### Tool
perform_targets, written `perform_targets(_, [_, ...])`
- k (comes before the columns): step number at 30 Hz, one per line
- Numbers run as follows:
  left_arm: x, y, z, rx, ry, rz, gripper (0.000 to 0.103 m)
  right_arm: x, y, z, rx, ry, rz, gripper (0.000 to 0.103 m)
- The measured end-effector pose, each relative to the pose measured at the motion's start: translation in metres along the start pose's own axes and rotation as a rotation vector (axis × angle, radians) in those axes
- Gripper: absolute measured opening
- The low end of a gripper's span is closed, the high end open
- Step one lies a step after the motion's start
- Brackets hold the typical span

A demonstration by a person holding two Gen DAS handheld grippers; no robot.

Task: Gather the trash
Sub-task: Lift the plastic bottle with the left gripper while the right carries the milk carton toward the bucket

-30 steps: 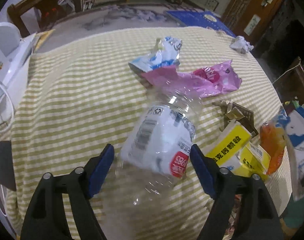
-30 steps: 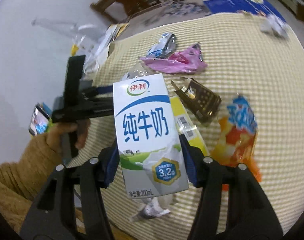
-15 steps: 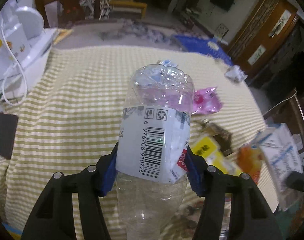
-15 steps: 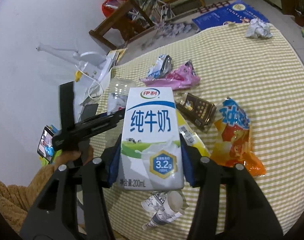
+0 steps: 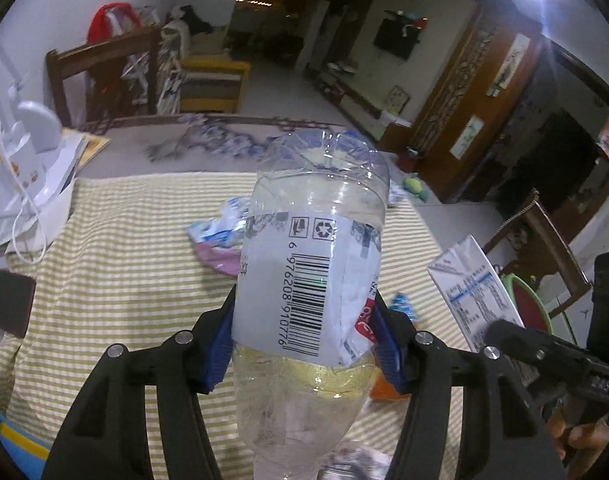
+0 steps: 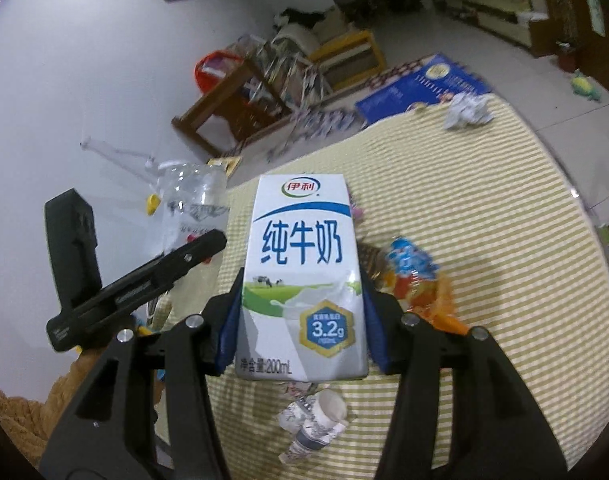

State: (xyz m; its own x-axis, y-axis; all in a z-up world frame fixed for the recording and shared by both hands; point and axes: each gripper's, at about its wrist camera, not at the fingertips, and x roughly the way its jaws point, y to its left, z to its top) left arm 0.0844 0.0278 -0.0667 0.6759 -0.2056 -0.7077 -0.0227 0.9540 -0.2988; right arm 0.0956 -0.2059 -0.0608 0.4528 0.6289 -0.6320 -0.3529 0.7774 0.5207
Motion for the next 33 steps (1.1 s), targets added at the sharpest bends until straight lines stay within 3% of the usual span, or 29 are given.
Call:
perform_targets(14, [0.0,-0.052,-0.009,0.068,0.024,-0.079,0.057,-0.047,-0.019,-0.003,0.04,-0.109,-0.047,0.05])
perform_targets(33, [-0.006,-0.093,-0.016,0.088,0.03,-0.036,0.057,-0.068,-0.045,-0.005,0.038,-0.126,-0.079,0.05])
